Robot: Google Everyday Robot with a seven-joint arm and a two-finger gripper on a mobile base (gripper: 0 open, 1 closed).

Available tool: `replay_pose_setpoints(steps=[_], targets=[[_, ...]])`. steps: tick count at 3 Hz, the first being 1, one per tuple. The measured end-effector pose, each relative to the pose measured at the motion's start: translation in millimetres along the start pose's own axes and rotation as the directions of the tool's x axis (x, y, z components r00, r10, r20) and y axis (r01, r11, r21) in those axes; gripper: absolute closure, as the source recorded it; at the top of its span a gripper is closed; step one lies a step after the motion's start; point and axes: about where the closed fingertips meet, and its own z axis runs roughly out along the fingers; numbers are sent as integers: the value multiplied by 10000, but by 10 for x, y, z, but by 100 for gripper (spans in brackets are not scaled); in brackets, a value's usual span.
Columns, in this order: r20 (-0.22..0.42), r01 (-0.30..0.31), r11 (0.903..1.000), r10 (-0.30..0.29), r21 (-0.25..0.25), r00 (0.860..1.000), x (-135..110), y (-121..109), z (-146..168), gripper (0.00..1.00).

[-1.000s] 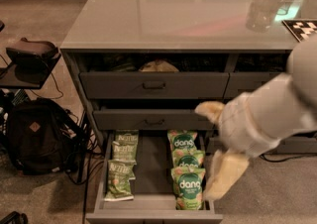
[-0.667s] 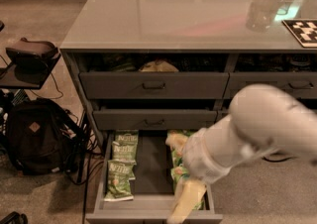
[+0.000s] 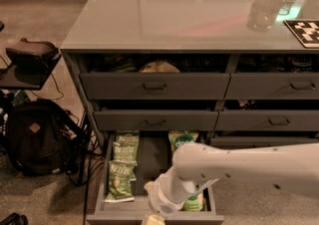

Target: Pick green jalapeno chip bag from bottom drawer and place on counter

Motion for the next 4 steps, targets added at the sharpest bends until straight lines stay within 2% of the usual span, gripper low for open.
replay_pose_setpoints(steps=[1, 2, 3, 4], targets=[[-181, -757, 9965, 764, 347, 9969, 69, -527, 612, 0], [442, -1487, 9854, 1454, 831, 9884, 48, -1195, 1025, 0], [443, -1484, 9854, 1451, 834, 9884, 48, -1195, 1025, 0], [641, -991, 9840, 904, 1483, 9938, 44, -1343, 989, 0]])
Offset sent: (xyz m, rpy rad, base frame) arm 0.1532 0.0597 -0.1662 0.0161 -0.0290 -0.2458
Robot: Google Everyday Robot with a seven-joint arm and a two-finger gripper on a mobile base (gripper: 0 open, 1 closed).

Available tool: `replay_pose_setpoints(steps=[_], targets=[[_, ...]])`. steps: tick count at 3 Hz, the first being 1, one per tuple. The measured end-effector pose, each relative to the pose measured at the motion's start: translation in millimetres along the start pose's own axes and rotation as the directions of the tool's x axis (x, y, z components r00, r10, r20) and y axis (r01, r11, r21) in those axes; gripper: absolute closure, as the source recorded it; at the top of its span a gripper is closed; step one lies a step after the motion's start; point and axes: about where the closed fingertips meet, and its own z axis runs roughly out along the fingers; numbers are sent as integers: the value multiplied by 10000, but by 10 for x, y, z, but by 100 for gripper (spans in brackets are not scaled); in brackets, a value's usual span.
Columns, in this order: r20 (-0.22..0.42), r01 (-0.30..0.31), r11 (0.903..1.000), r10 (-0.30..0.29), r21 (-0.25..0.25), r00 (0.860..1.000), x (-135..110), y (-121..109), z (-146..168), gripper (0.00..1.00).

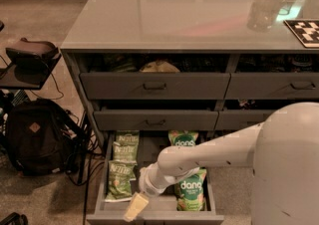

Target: Pick green jalapeno chip bag from bottom drawer and place on counter

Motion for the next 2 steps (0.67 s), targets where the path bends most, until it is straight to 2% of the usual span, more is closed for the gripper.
replay_pose_setpoints(steps=[1, 2], targets=[[248, 1105, 9895, -1132, 932, 9933, -210, -317, -81, 0], [474, 1874, 9722, -1957, 1403, 9795, -431, -564, -106, 0]])
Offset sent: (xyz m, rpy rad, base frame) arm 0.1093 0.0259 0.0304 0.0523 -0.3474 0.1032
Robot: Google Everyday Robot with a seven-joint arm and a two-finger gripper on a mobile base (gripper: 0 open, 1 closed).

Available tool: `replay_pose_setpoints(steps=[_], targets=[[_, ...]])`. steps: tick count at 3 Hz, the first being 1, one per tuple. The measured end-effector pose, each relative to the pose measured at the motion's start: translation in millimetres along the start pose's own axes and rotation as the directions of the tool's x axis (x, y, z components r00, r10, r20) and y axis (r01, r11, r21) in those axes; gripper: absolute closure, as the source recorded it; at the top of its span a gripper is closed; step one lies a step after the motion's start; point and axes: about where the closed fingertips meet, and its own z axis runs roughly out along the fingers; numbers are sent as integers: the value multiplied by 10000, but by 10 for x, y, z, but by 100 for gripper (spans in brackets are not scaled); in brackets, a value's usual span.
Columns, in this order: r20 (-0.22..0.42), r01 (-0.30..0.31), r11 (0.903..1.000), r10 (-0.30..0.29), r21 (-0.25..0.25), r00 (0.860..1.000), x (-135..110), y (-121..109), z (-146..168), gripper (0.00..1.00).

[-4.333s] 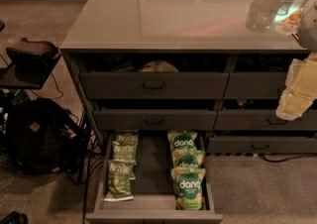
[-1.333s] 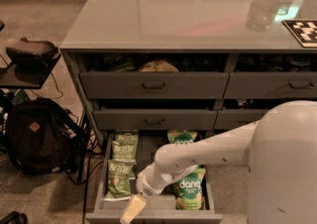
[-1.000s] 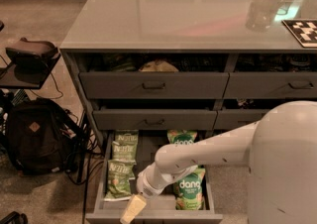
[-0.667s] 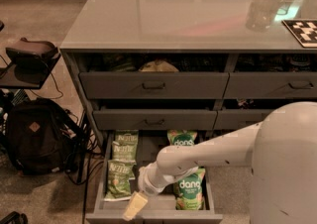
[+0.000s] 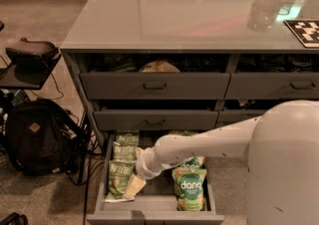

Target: Pick green jalapeno chip bag from bottom drawer and place on counter

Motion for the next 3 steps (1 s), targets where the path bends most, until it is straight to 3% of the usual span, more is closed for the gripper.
replay_pose_setpoints(steps=[1, 2, 3], targets=[[774, 283, 9994, -299, 217, 9966, -102, -248, 93, 0], [1466, -193, 9996, 161, 203, 9891, 45, -505, 285, 0], [1856, -806, 9966, 820, -151, 9792, 241, -702, 571, 0]])
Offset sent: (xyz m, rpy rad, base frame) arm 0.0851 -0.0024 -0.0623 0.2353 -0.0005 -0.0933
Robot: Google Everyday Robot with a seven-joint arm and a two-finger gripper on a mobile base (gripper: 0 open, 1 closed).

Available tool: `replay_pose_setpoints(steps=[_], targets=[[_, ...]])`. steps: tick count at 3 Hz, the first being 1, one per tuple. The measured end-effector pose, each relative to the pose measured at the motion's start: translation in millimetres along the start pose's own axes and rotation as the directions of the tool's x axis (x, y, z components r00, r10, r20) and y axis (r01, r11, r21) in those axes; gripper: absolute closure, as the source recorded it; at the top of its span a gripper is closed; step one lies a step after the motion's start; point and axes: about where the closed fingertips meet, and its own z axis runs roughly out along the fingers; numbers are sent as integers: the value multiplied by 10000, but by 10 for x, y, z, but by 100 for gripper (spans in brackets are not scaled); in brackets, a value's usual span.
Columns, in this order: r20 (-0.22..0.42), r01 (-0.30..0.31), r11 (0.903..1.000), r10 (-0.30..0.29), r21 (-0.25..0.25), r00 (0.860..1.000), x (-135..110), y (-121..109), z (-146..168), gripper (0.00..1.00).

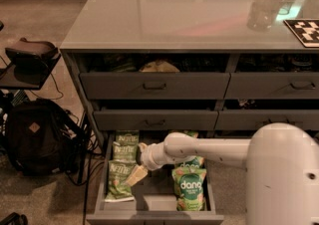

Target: Pick green jalapeno chip bag from bottom drawer and place on counter

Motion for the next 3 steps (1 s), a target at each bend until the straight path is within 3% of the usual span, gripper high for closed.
replay_pose_setpoints(steps=[1, 3], targets=[[-1, -517, 9977, 517, -439, 9987, 181, -156, 303, 0], [-445, -1477, 9801, 1429, -1330, 9887, 486, -295, 882, 0]])
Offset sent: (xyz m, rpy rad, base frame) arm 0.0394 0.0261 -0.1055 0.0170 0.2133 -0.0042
